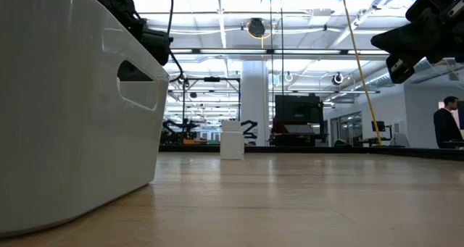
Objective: Pick and place pill bottles into a basket
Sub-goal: Put the white medicine bottle into the gray bin
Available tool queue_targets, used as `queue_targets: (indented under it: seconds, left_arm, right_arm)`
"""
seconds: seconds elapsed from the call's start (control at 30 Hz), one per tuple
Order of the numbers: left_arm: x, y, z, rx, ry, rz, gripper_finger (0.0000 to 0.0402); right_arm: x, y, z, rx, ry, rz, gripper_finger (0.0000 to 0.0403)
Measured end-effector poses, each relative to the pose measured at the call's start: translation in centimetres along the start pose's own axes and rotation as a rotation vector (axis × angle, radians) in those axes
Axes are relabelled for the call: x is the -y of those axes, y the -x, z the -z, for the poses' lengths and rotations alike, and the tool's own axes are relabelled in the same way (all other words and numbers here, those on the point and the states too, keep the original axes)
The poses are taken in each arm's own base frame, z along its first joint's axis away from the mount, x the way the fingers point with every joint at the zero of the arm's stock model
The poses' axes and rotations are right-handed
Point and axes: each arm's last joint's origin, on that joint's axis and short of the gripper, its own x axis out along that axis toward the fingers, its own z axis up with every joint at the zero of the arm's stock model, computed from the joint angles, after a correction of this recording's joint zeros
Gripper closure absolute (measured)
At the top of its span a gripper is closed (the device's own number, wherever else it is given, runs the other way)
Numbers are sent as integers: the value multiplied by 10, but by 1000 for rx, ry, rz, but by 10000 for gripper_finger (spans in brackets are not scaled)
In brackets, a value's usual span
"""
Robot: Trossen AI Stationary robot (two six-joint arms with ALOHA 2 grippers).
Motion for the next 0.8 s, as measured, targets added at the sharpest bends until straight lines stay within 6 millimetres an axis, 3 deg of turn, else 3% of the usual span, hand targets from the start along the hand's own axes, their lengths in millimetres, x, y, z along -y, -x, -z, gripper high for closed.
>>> queue_targets:
  seconds: [0.23, 0.6, 0.8]
  left_arm:
    - [-1, 14, 17, -46, -19, 36, 239]
    - [-5, 65, 67, 9, 75, 249, 238]
    - [4, 95, 95, 52, 58, 274, 237]
  right_arm:
    - [0, 0, 0, 0, 0, 0, 399]
    - [0, 0, 1, -6, 2, 2, 399]
    - [0, 0, 1, -6, 2, 2, 399]
